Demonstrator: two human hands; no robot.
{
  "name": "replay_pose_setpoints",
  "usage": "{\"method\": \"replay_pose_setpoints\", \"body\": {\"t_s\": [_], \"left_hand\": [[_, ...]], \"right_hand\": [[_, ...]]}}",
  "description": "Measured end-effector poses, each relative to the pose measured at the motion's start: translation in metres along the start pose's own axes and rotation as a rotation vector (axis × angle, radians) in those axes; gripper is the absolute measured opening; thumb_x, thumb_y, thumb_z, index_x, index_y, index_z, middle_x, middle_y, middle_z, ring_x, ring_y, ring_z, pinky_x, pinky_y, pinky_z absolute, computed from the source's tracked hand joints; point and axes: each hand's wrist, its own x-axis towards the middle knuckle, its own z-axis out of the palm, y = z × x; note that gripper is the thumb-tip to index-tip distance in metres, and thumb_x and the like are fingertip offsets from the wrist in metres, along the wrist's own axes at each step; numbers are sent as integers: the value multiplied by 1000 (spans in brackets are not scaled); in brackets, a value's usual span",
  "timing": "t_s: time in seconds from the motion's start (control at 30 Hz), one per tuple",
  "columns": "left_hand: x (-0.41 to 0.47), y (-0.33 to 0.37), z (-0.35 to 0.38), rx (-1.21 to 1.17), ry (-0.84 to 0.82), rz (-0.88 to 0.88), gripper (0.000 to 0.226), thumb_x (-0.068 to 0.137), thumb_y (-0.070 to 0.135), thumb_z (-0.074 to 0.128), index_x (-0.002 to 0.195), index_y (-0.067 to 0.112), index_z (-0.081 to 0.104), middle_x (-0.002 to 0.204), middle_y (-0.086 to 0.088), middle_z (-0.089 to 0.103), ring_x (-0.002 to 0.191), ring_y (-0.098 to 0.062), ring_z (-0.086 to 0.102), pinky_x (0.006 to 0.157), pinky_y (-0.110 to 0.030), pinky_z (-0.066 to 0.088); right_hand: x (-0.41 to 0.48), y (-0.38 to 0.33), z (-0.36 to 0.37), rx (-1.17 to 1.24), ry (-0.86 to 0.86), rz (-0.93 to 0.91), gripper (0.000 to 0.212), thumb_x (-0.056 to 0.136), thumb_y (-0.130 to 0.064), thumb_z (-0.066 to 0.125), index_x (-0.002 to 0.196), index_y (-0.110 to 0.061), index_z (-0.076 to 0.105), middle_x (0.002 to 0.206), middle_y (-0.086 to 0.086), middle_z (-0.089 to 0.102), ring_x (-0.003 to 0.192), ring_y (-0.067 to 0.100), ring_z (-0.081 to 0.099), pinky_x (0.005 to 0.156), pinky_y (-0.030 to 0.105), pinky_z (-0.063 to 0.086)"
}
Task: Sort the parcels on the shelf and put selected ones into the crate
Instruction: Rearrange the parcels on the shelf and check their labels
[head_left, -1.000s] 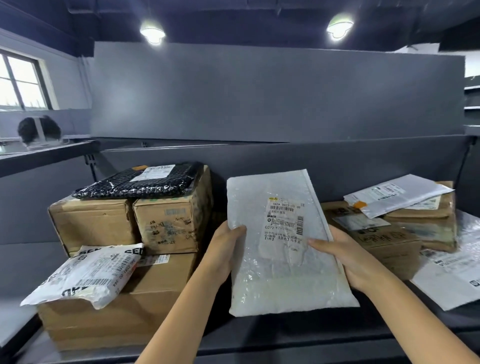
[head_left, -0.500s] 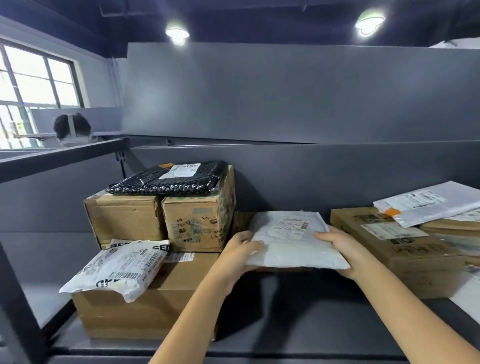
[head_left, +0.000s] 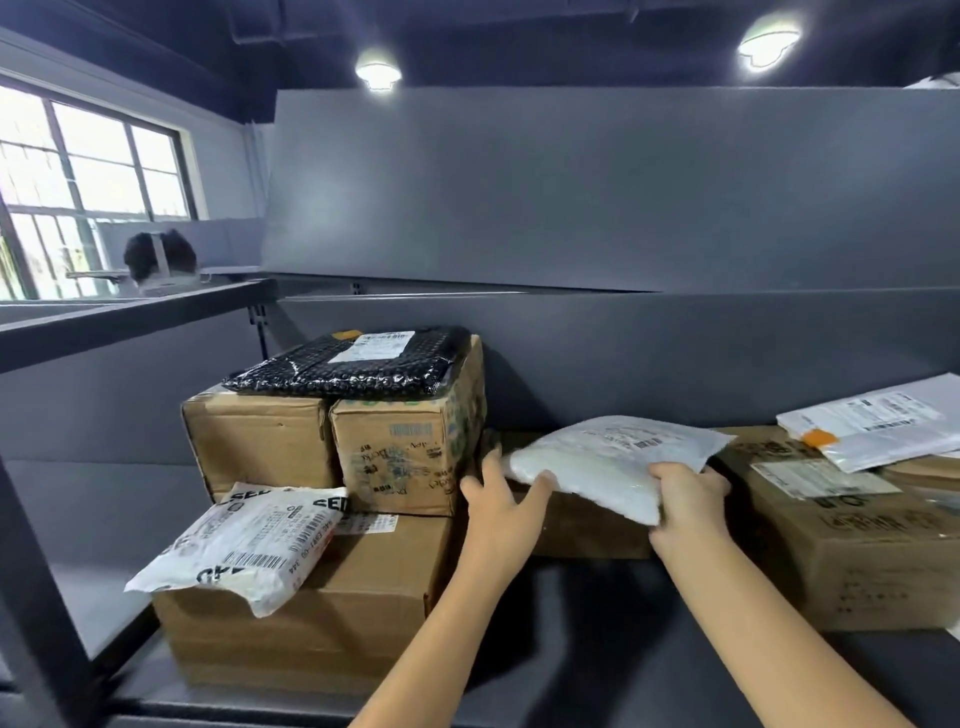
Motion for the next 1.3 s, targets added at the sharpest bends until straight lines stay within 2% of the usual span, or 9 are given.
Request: {"method": "replay_pose_setpoints", "body": {"t_s": [0.17, 0.3, 0.37, 0.47, 0.53, 0.87, 1.07, 1.2, 1.3], "left_hand": [[5, 6, 9, 169, 35, 114, 59, 91, 48, 49, 144, 23, 39, 154, -9, 17, 143, -26, 14, 114, -32, 14], [6, 1, 14, 499, -88, 270, 66, 73, 46, 37, 135, 27, 50, 148, -1, 37, 138, -25, 27, 111, -33, 21], [11, -7, 14, 684, -148, 299, 61, 78, 35, 39, 139, 29, 44, 147, 3, 39, 135, -25, 33, 109, -36, 26], [23, -16, 15, 893, -179, 338, 58, 90, 21, 44, 146, 29, 31, 153, 4, 31, 139, -23, 28, 112, -38, 21], [31, -21, 18, 982, -195, 357, 61, 92, 20, 45, 149, 24, 25, 157, 2, 24, 143, -23, 22, 116, -39, 16], [73, -42, 36, 1159, -269, 171, 64, 98, 37, 32, 154, 17, 6, 162, -1, 0, 149, -24, -2, 119, -41, -1], [71, -18, 44, 1198, -204, 189, 53, 90, 28, 42, 142, 17, 35, 148, -8, 38, 138, -28, 34, 112, -40, 24], [71, 1, 47, 1069, -273, 184, 62, 91, 31, 45, 147, 17, 25, 151, -9, 30, 139, -31, 30, 110, -42, 27], [69, 11, 68, 1111, -251, 422, 68, 85, 51, 36, 148, 30, 24, 156, 2, 24, 143, -25, 22, 115, -45, 17]], "right_hand": [[-8, 24, 18, 90, 101, -141, 47, 86, 3, 50, 123, -16, 28, 127, 5, 33, 103, 18, 47, 85, 29, 44], [-5, 46, 33, -32, -144, 131, 18, 88, -13, 57, 104, -16, 49, 103, 9, 62, 92, 25, 61, 86, 43, 53], [-4, 51, 38, -111, -315, 279, 12, 94, -10, 49, 101, -11, 59, 88, 9, 65, 80, 25, 62, 73, 38, 54], [-1, 51, 42, -250, -392, 318, 20, 96, -9, 44, 85, -12, 60, 74, 5, 62, 64, 18, 57, 47, 24, 49], [4, 50, 42, -307, -440, 333, 25, 98, -12, 41, 79, -15, 57, 72, 4, 59, 61, 18, 55, 42, 21, 48], [26, 27, 1, -745, -773, 349, 23, 98, -28, 50, 110, -9, 58, 99, 8, 69, 87, 26, 68, 80, 35, 54], [37, -16, -50, -499, -557, 127, 17, 93, -11, 57, 109, -5, 59, 101, 11, 69, 87, 26, 71, 77, 33, 57], [66, -66, -89, -38, -208, -79, 10, 94, 1, 50, 97, -5, 57, 98, 14, 63, 85, 25, 65, 76, 32, 53], [97, -91, -121, 108, 14, -126, 23, 96, 4, 40, 110, -3, 56, 123, 21, 52, 112, 33, 57, 90, 32, 47]]}}
